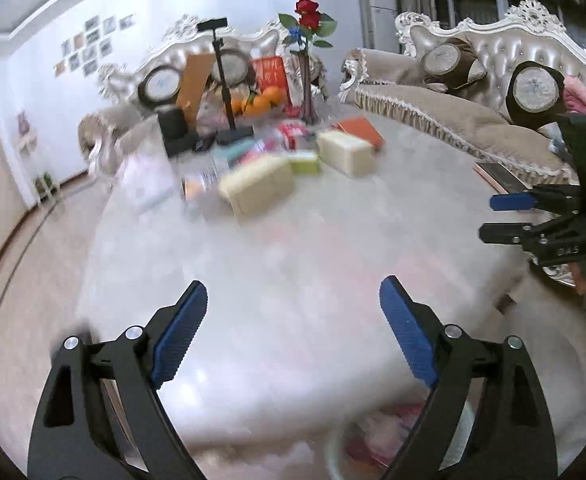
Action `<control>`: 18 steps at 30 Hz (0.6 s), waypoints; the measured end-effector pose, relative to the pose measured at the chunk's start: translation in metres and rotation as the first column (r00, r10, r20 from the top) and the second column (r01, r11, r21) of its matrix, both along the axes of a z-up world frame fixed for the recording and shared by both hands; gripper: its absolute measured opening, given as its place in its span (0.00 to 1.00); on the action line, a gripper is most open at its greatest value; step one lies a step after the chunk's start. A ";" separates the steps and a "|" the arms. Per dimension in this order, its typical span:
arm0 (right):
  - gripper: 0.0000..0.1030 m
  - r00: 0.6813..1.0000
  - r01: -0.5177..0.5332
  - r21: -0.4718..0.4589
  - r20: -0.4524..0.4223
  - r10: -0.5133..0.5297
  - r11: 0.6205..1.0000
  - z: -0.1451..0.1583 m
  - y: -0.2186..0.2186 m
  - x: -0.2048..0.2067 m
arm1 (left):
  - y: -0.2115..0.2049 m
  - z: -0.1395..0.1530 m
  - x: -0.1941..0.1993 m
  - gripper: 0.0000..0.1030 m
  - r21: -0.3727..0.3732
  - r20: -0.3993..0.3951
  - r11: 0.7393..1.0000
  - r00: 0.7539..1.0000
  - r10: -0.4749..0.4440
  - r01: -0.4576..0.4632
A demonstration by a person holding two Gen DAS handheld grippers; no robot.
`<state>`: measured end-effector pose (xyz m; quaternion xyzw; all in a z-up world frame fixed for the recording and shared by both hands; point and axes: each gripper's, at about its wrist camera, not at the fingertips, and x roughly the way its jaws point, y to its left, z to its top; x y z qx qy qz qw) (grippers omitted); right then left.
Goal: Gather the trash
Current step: 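Grasp the cream box with the left tool while the right tool grasps the cleansing oil box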
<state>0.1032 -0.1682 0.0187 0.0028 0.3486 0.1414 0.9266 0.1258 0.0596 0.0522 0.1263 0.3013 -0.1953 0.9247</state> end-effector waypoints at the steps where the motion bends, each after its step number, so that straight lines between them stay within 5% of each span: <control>1: 0.68 1.000 0.011 0.014 0.002 -0.011 1.000 0.004 -0.003 0.013 | 0.000 0.004 0.020 0.83 0.010 0.006 1.000 1.000 -0.017 0.017; 7: 0.68 0.996 0.092 0.014 0.008 -0.093 0.996 0.011 -0.004 0.090 | -0.020 0.001 0.146 0.83 0.156 -0.010 0.986 0.998 -0.062 0.063; 14: 0.68 0.991 0.125 -0.062 -0.034 -0.127 0.990 -0.005 0.008 0.154 | -0.050 -0.028 0.201 0.83 0.261 -0.081 0.959 0.993 -0.087 0.106; 18: 0.68 0.985 0.158 -0.060 -0.057 -0.162 0.986 -0.013 0.009 0.177 | -0.064 -0.034 0.223 0.83 0.245 -0.120 0.962 0.988 -0.093 0.120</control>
